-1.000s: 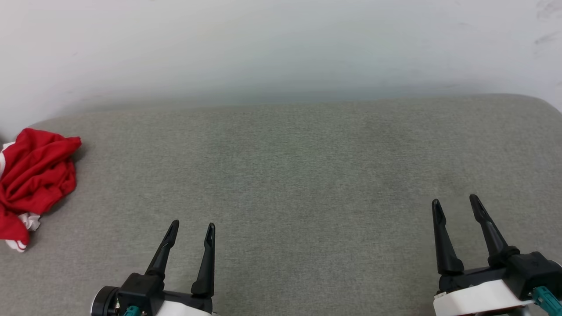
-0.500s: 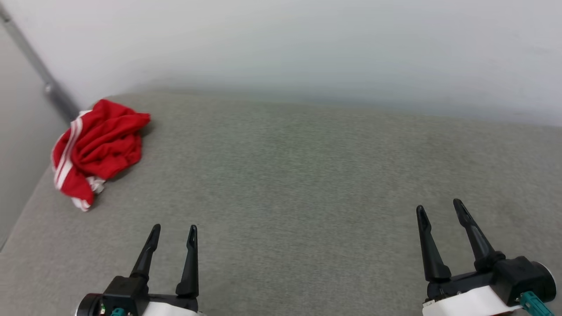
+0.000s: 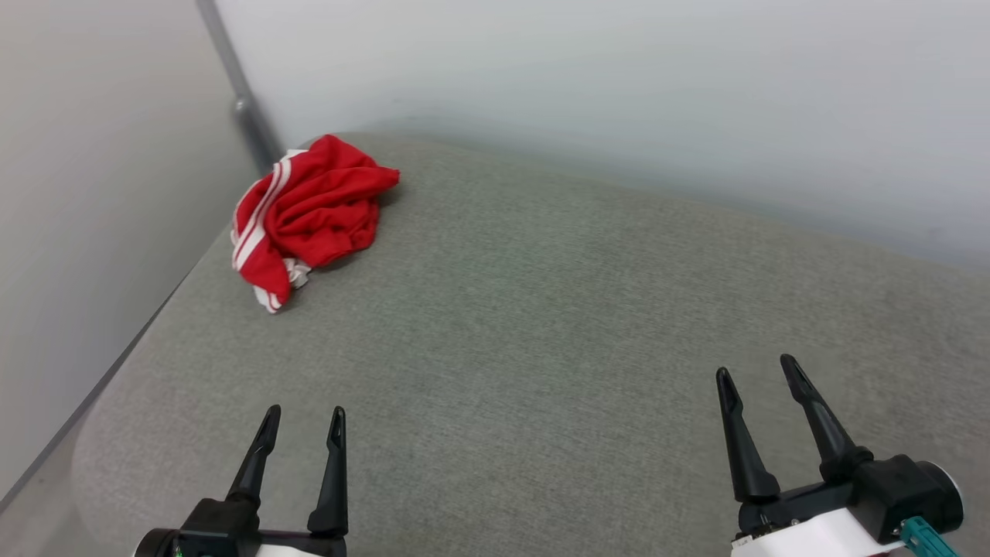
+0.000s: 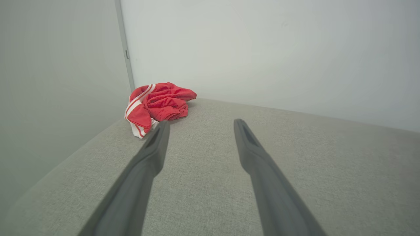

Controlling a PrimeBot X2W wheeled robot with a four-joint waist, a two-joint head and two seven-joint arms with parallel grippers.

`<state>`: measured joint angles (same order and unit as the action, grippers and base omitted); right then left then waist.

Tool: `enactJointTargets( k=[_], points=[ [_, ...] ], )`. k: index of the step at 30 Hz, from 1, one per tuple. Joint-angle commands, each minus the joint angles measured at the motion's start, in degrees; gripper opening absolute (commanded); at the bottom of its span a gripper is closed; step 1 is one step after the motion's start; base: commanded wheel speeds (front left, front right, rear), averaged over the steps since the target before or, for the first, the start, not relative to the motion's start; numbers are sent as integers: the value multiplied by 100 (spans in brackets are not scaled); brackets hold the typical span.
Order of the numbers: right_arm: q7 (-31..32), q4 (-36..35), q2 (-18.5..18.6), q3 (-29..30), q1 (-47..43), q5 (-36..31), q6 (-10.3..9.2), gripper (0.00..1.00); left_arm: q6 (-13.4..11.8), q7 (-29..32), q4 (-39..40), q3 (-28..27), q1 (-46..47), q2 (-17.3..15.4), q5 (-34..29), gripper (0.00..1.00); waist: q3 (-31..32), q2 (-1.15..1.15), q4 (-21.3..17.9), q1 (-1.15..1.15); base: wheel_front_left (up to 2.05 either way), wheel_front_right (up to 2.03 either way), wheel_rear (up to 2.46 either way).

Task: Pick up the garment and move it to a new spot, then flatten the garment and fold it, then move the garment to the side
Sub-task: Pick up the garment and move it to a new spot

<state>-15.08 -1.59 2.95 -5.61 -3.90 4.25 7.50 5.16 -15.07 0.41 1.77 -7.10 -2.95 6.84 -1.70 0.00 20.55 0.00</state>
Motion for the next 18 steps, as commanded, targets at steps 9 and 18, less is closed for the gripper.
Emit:
enactJointTargets(
  k=[9,18],
  points=[
    [-14,-21,-12,-126,-56,43,-2,100,51,-16,8,34,-101,8,-11,100,-14,0,503,0,0,0,0],
    [-14,27,-12,-211,-59,52,-2,100,83,-16,41,8,-125,8,10,100,-35,0,484,0,0,0,0]
  ],
)
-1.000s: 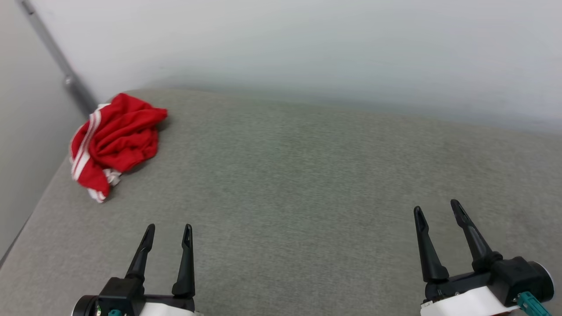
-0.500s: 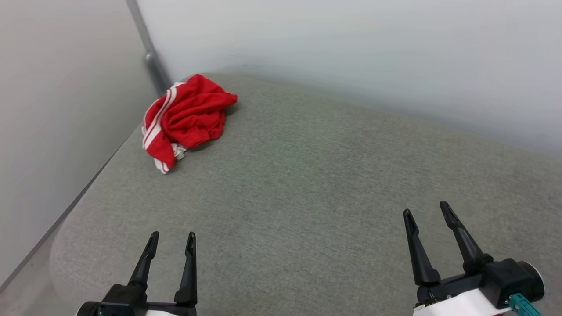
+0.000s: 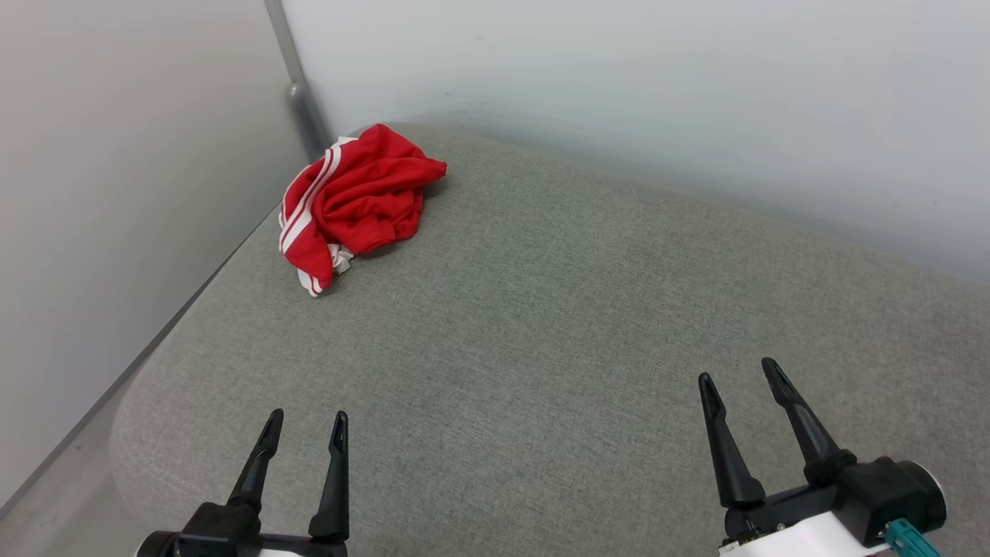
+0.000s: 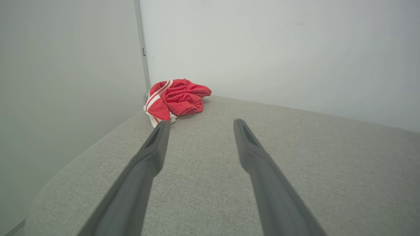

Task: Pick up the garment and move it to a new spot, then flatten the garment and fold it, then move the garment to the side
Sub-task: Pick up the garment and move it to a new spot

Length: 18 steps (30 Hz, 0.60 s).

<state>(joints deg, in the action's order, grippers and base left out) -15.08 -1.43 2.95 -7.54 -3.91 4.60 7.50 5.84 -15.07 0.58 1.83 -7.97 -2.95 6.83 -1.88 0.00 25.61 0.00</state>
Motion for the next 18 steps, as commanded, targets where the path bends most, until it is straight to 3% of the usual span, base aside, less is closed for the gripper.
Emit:
enactJointTargets(
  k=[1,10,18],
  points=[
    [-14,12,-12,-18,-58,17,-2,100,15,-16,24,2,-39,8,11,100,-17,0,-22,0,0,0,0],
    [-14,-129,87,69,226,-161,-2,100,57,-16,-107,-62,343,11,275,100,-573,0,-262,0,0,0,0],
    [-14,-498,258,292,553,-110,-2,100,138,-16,-363,-324,1503,-113,390,100,-1705,0,-711,0,0,0,0]
  ],
)
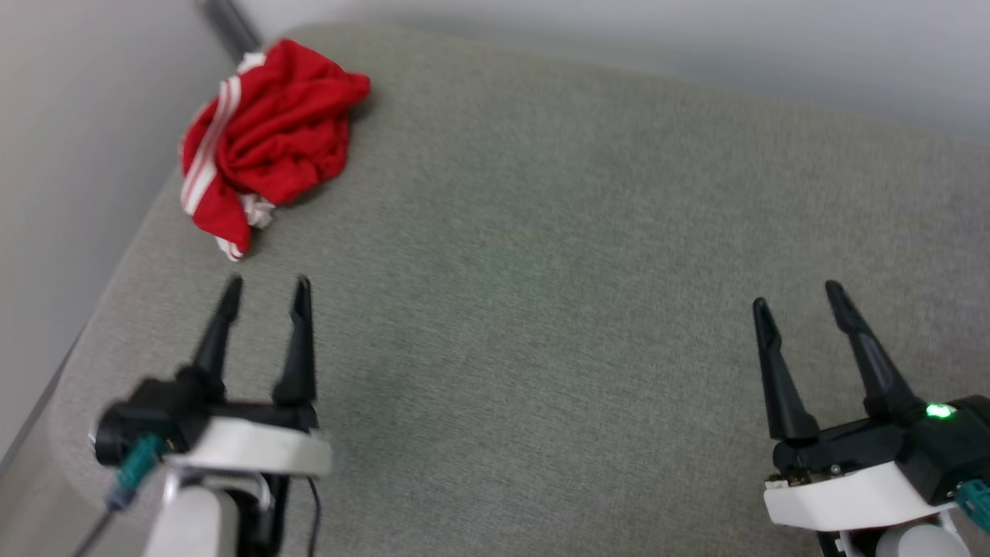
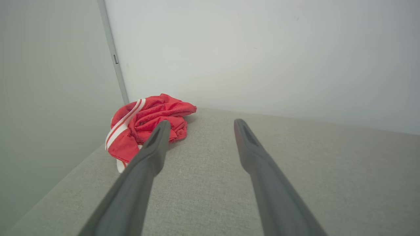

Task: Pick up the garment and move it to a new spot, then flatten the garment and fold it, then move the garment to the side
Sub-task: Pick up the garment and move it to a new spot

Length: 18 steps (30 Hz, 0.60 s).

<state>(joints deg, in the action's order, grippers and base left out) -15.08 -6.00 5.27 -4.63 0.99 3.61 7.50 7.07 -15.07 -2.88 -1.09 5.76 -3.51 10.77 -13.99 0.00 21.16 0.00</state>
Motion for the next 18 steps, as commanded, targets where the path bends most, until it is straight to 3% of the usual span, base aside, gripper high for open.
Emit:
enactJointTargets(
  k=[1,9,16,18],
  points=[
    [-14,-100,46,25,99,1,-2,100,18,-16,-82,-71,336,-144,-1,100,-634,0,-312,0,0,0,0],
    [-13,-593,293,-22,469,-150,-2,100,32,147,-1093,-313,2180,-1382,179,100,-1667,0,-747,0,0,0,0],
    [1,-995,440,-23,709,-270,-2,100,27,2165,-2178,1,3891,-2802,1438,100,-2306,0,-1068,0,0,0,0],
    [8,-1049,469,-36,773,-278,-2,100,28,2784,-2429,144,4287,-3009,1921,100,-2437,0,-1162,0,0,0,0]
  ],
)
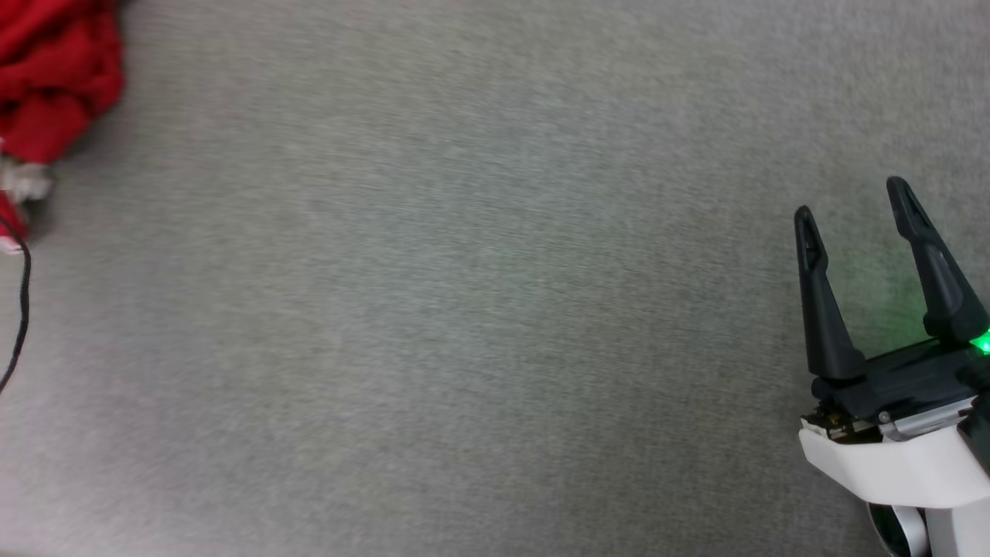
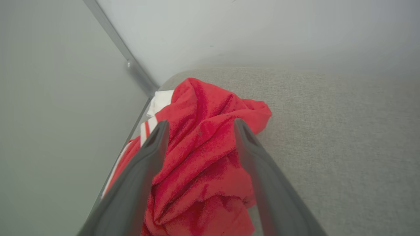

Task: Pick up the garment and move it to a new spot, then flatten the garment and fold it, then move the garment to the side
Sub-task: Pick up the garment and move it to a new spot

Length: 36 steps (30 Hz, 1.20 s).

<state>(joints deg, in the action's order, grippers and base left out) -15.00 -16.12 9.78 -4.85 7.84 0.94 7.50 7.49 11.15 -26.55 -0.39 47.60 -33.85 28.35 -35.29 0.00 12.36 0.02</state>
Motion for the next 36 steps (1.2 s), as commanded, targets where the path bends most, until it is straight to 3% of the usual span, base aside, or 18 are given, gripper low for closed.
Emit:
enactJointTargets(
  k=[1,4,9,16,17,18,26,29,36],
  points=[
    [7,-72,26,-21,102,-10,-2,100,-8,488,-172,121,276,-96,428,100,-364,0,-330,-2,0,0,0],
    [17,-185,11,-25,164,-35,-2,100,-14,1415,-451,307,654,-572,1027,100,-549,0,-462,-2,0,0,0],
    [10,-234,-86,-26,144,-80,-2,100,-7,2478,-658,484,1011,-1030,1887,100,-796,0,-678,-2,0,0,0],
    [9,-112,-197,-105,155,-233,-3,100,-7,3407,-919,862,941,-1145,2442,98,-1009,0,-811,-2,0,0,0],
    [7,-85,-204,-121,168,-238,-4,100,-7,3541,-930,950,883,-1129,2498,35,-1018,0,-820,-2,0,0,0],
    [15,-57,-213,-138,194,-235,-3,100,-6,3629,-920,1018,830,-1113,2570,0,-1019,0,-830,-2,0,0,0],
    [-1,91,-278,-151,287,-205,-3,100,-2,2799,-681,1222,717,-1479,2466,0,-599,0,-871,-2,0,0,0],
    [-18,200,-361,-14,275,-187,-3,100,-6,2328,-526,1364,673,-1687,2425,0,-269,0,-853,-2,0,0,0],
    [-20,606,-526,292,9,-108,-3,100,-6,995,-315,1945,514,-1778,2013,0,784,0,-770,-2,0,0,0]
  ],
)
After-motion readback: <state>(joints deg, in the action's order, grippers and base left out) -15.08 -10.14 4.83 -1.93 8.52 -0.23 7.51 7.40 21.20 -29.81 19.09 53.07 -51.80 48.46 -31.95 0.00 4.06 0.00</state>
